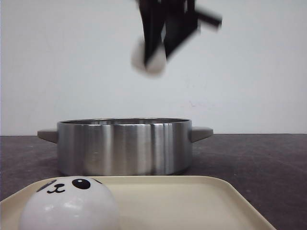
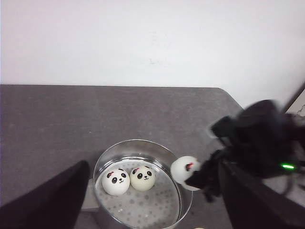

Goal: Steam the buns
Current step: 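Carry the bun into the pot and release it with the right gripper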

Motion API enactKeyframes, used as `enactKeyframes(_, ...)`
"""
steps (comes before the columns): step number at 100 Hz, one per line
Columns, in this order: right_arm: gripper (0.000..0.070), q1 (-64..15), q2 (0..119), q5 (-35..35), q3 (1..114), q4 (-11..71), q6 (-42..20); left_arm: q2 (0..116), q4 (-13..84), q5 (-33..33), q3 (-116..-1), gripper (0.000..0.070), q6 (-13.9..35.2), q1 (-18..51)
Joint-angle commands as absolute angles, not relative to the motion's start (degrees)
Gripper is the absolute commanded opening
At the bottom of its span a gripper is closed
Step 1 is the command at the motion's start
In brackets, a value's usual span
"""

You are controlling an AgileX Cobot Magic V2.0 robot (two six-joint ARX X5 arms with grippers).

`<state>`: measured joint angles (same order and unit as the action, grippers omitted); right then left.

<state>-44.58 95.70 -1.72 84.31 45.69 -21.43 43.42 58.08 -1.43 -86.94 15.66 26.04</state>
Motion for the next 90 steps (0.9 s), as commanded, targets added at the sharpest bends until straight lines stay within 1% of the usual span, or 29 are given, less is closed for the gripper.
enactKeyframes(1, 0.0004, -44.58, 98.85, 0.38, 85.1, 44.97, -19.84, 43.81, 57.45, -1.26, -87.68, 0.0517, 15.59, 26.33)
enactKeyframes(10, 0.0004, -43.42, 102.54, 1.98, 85.1, 44.97, -19.38, 43.81, 57.45, -1.26, -87.68, 0.0517, 15.59, 26.33)
enactKeyframes(24, 0.0004, -43.24, 106.34, 2.15, 85.1, 44.71, -17.5, 43.81, 57.47, -1.23, -87.68, 0.0517, 15.59, 26.33)
enactKeyframes(48, 0.0012, -42.74, 109.43, 3.03, 85.1, 45.04, -17.65, 43.81, 57.74, -1.23, -87.68, 0.0517, 15.62, 26.33)
enactKeyframes(53, 0.0057, -42.72, 109.45, 3.03, 85.1, 44.99, -17.8, 43.81, 57.84, -1.23, -87.68, 0.0517, 15.62, 26.33)
enactKeyframes(66, 0.0284, -42.7, 109.45, 3.03, 85.1, 44.88, -17.8, 43.81, 58.76, -1.23, -87.68, 0.0517, 15.64, 26.33)
enactKeyframes(72, 0.0364, -42.5, 109.45, 3.03, 85.1, 45.28, -17.8, 43.81, 59.22, -1.23, -87.68, 0.0517, 15.64, 26.33)
enactKeyframes(80, 0.0425, -42.48, 109.45, 2.98, 85.1, 45.65, -17.8, 43.81, 59.57, -1.26, -87.68, 0.0517, 15.64, 26.33)
enactKeyframes(90, 0.0468, -42.48, 109.45, 2.94, 85.1, 45.63, -18.04, 43.81, 60.03, -1.26, -87.68, 0.0517, 15.64, 26.33)
